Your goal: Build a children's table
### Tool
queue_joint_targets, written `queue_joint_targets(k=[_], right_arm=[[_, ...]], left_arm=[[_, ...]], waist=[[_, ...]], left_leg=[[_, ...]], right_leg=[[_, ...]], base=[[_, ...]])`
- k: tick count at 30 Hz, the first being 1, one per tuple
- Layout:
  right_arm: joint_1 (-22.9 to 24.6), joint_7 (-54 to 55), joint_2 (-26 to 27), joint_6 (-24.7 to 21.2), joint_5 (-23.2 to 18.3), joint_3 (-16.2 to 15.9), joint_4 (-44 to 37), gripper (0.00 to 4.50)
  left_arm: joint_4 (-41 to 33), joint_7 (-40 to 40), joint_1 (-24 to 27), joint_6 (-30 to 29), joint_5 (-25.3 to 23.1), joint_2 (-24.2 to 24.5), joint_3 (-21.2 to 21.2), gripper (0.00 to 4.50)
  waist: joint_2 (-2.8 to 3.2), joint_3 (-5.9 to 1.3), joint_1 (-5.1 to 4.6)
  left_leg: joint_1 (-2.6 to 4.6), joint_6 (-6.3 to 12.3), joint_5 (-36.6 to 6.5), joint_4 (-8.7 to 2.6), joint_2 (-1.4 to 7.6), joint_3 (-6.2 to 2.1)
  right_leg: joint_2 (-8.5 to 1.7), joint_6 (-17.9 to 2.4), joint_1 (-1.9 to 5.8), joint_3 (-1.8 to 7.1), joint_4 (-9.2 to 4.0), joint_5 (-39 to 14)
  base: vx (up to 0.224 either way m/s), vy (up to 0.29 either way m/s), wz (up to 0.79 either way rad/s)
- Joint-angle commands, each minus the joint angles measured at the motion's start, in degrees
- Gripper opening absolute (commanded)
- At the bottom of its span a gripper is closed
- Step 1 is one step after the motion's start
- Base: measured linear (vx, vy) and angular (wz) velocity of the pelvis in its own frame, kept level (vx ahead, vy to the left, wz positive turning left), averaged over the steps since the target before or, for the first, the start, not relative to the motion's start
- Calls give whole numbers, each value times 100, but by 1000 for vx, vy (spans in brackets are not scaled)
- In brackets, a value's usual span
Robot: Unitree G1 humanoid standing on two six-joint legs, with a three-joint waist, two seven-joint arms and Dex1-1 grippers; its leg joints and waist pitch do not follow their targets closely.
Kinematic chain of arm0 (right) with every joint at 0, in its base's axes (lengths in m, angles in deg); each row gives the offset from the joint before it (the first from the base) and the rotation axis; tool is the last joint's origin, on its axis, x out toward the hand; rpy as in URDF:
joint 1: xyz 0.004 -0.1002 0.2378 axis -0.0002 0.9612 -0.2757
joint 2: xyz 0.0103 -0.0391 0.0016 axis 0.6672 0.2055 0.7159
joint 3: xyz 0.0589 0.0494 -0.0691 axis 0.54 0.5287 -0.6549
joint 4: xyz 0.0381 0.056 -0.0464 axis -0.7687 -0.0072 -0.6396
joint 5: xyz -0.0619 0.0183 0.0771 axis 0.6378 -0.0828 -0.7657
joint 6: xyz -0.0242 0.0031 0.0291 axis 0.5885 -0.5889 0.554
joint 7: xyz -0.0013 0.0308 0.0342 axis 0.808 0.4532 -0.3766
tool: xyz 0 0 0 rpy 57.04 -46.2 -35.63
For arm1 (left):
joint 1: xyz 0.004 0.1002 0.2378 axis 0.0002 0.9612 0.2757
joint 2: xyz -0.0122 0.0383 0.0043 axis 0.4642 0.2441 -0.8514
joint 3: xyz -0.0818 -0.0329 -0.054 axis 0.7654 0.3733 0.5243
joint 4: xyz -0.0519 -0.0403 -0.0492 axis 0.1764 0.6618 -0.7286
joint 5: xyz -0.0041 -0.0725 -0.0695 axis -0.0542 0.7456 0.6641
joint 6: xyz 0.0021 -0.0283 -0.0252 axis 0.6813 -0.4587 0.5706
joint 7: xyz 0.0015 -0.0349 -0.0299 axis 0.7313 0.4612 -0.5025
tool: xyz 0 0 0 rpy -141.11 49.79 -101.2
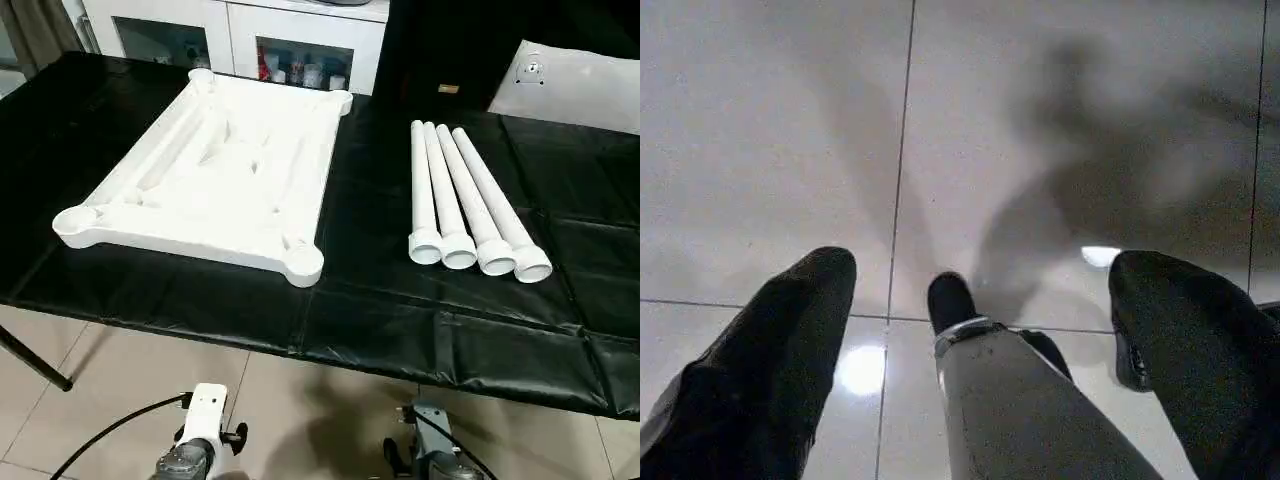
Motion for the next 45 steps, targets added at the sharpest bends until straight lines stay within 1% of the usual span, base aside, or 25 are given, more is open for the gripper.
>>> queue_joint_targets(k=[1, 7, 8, 10, 12, 14, 15, 16, 17, 18, 19, 20, 21, 22, 23, 24, 25, 26, 27, 29, 30, 31, 33, 37, 45], right_arm=[[-68, 27, -5, -25, 54, -1, -14, 450], [-76, 25, 12, -52, 138, 20, 3, 450], [-76, 28, 13, -54, 143, 24, 4, 450], [-78, 31, 16, -57, 165, 32, 2, 450], [-76, 32, 12, -56, 189, 40, 4, 450], [-72, 35, 12, -55, 202, 49, 9, 450], [-70, 35, 11, -56, 204, 51, 10, 450], [-69, 29, 11, -60, 215, 60, 11, 450], [-70, 25, 10, -64, 227, 63, 12, 450], [-71, 21, 6, -76, 261, 50, 15, 450], [-70, 19, 4, -73, 272, 41, 14, 450], [-67, 16, 3, -70, 279, 38, 14, 450], [-64, 14, 5, -69, 288, 30, 15, 450], [-63, 14, 5, -69, 292, 26, 15, 450], [-62, 10, 4, -65, 303, 18, 16, 450], [-60, 4, 5, -58, 316, 12, 17, 450], [-57, -1, 7, -53, 330, 16, 18, 450], [-56, -6, 8, -51, 342, 17, 19, 450], [-53, -25, 12, -44, 377, 12, 20, 450], [-46, -35, 15, -13, 415, 4, 21, 450], [-45, -34, 15, -7, 419, 3, 20, 450], [-27, -50, 14, 113, 461, -30, 6, 450], [-10, -61, -2, 211, 545, -113, -15, 450], [137, -442, -90, 731, 594, -222, -291, 450], [784, -1843, -761, 1882, 939, -866, -1969, 450]], left_arm=[[26, -29, 13, 16, -30, -20, -5, 446], [13, -36, 2, -6, -53, -25, -7, 446], [11, -41, 0, -8, -51, -25, -3, 446], [7, -49, -1, -6, -52, -26, 15, 446], [0, -40, 2, 5, -30, -37, 47, 446], [-4, -33, 3, 6, -27, -37, 54, 446], [-5, -31, 3, 4, -29, -36, 52, 446], [-7, -28, 3, 2, -25, -37, 57, 446], [-7, -26, 1, -3, -26, -36, 57, 446], [-9, -24, 0, -9, -23, -35, 63, 446], [-9, -23, 1, -15, -22, -35, 65, 446], [-11, -23, 3, -17, -22, -36, 69, 446], [-14, -23, 8, -16, -20, -34, 72, 446], [-15, -22, 9, -16, -20, -33, 73, 446], [-16, -20, 12, -16, -19, -33, 76, 446], [-19, -18, 16, -17, -19, -34, 80, 446], [-21, -14, 19, -18, -22, -34, 80, 446], [-23, -13, 21, -19, -23, -33, 81, 446], [-30, -12, 27, -23, -22, -29, 84, 446], [-39, -15, 40, -17, -20, -26, 93, 446], [-41, -15, 42, -15, -20, -26, 95, 446], [-60, -8, 66, 10, -25, -16, 103, 446], [-151, -133, 136, 131, -26, 8, 89, 446], [-597, -515, 484, 476, 131, 84, 191, 446], [-3115, -1862, 1881, 998, 297, 393, -345, 446]], waist=[[95, -257, -6], [83, -269, -9], [89, -281, -10], [54, -398, -15], [51, -499, 5], [54, -482, -15], [140, -347, -50], [186, -275, -55], [183, -121, -131], [191, -19, -204], [239, 80, -354], [410, 128, -242], [409, 5, 229], [358, -76, 298], [-193, -170, 272], [-139, -144, 314], [-114, -109, 335], [-20, -147, 407], [143, -227, 351], [265, -368, 295], [270, -360, 251], [228, -324, 232], [207, -279, 184], [221, -236, 109], [179, -264, 96]], left_leg=[[16, 562, -128, -398, 570, -176], [-6, 605, 133, -365, 559, -177], [-25, 707, 484, -328, 550, -178], [-146, 1446, 2205, -69, 447, -148], [-298, 1810, 2596, 106, 315, -131], [-365, 1823, 1777, 78, 320, -132], [-240, 1410, -535, -128, 459, -136], [-101, 1055, -1555, -187, 502, -126], [147, 237, -3105, -158, 488, -163], [277, -69, -3759, -200, 517, -264], [188, -396, -4672, -485, 558, -383], [-299, -527, -5282, -1050, 679, -312], [-692, -653, -5369, -1400, 423, 346], [-559, -678, -4788, -1371, 452, 381], [459, -717, -2575, 25, 421, 151], [-238, 187, -238, 528, 72, -329], [-574, 304, 392, 472, 91, -338], [-572, 197, 717, 192, 235, -351], [-114, 280, 423, -241, 531, -345], [-55, 566, 523, -262, 687, -422], [-174, 827, 627, -297, 659, -395], [-220, 873, 298, -343, 633, -344], [-196, 489, -804, -444, 621, -262], [-134, 20, -1456, -541, 635, -237], [-149, 588, -660, -445, 629, -139]], right_leg=[[-785, -1734, 211, 323, -294, 1400], [-781, -1751, 200, 330, -268, 1653], [-772, -1782, 181, 325, -230, 2061], [-680, -1955, 58, 235, -26, 4322], [-638, -1955, -50, 159, 49, 5394], [-672, -1955, -175, 75, -111, 4677], [-711, -1935, -217, 4, -470, 1159], [-686, -1812, -261, -28, -593, -387], [-716, -1109, -351, -126, -848, -3007], [-703, -665, -410, -268, -935, -3785], [-522, 47, -199, -749, -1001, -4090], [-372, -117, 280, -817, -237, -3240], [-50, -257, 613, -809, 795, -1178], [-184, -292, 600, -499, 791, -1612], [-1114, -113, -407, 82, -581, -4785], [-1446, -571, 223, 409, -934, -4516], [-1379, -400, 482, 227, -798, -3959], [-1265, -402, 526, 97, -693, -3166], [-676, -746, 128, -106, -278, -686], [-737, -1057, 192, -87, -69, 646], [-774, -1156, 272, -132, -63, 1340], [-804, -1172, 291, -144, -117, 1373], [-880, -1228, 299, -98, -276, 413], [-876, -1124, 268, -40, -434, -583], [-813, -1197, 275, -25, -330, 840]], base=[[0, 0, 0], [0, 0, 0], [0, 0, 0], [0, 0, 0], [-70, -4, 1], [-133, 6, 2], [-152, 10, 2], [-153, 19, 6], [-154, 52, 2], [-154, 52, 2], [-148, 90, -16], [-210, 90, -9], [-210, 90, -9], [-172, -27, 20], [11, -131, 20], [11, -131, 20], [81, -49, -26], [40, 35, -24], [40, 35, -24], [0, 0, 0], [0, 0, 0], [0, 0, 0], [0, 0, 0], [0, 0, 0], [0, 0, 0]])
